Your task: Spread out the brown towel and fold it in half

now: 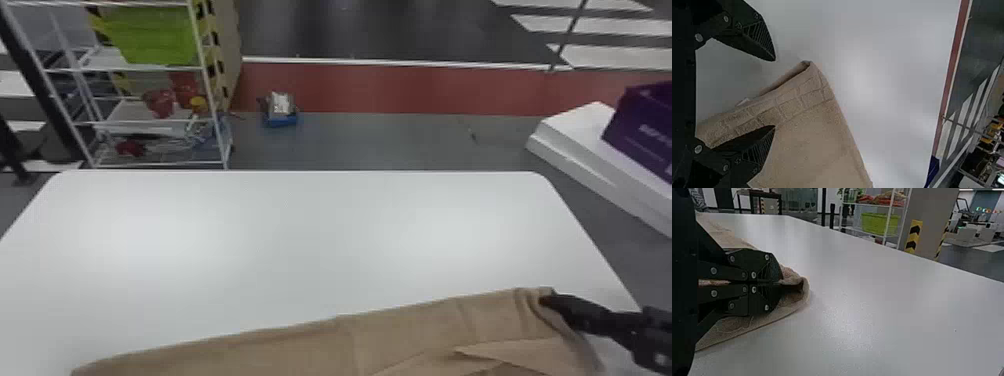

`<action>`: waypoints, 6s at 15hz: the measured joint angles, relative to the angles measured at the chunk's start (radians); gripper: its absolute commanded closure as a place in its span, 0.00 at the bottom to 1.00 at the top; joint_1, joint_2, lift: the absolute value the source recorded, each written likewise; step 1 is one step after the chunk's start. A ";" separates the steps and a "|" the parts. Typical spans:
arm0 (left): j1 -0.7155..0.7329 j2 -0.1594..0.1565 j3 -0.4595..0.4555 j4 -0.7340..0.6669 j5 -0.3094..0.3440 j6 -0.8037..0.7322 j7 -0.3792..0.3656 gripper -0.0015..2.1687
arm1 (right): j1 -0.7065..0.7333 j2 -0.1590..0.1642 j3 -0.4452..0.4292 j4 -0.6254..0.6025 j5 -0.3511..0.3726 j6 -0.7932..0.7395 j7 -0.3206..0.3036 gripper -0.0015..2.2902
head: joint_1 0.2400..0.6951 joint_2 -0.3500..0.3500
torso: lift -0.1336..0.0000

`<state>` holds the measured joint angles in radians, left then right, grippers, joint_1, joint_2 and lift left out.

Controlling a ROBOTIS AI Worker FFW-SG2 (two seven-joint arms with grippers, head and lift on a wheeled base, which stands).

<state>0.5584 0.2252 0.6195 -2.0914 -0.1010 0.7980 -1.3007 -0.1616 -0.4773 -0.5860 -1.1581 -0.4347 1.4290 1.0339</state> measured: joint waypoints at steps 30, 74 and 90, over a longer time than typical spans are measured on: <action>-0.123 0.040 0.031 0.081 0.032 0.161 -0.026 0.85 | -0.043 -0.041 -0.039 0.065 0.015 -0.056 -0.027 0.49 | 1.00 0.38 | 0.07; -0.144 -0.017 0.184 0.125 0.168 0.085 0.094 0.01 | 0.573 0.020 -0.002 -0.960 0.888 -1.377 0.327 0.14 | 1.00 0.62 | 0.07; -0.137 -0.020 0.180 0.158 0.179 0.034 0.095 0.01 | 0.694 -0.023 0.124 -0.914 1.138 -1.395 0.327 0.27 | 1.00 0.59 | 0.07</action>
<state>0.4219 0.2050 0.7994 -1.9338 0.0782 0.8319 -1.2057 0.5320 -0.5002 -0.4624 -2.0719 0.7033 0.0338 1.3606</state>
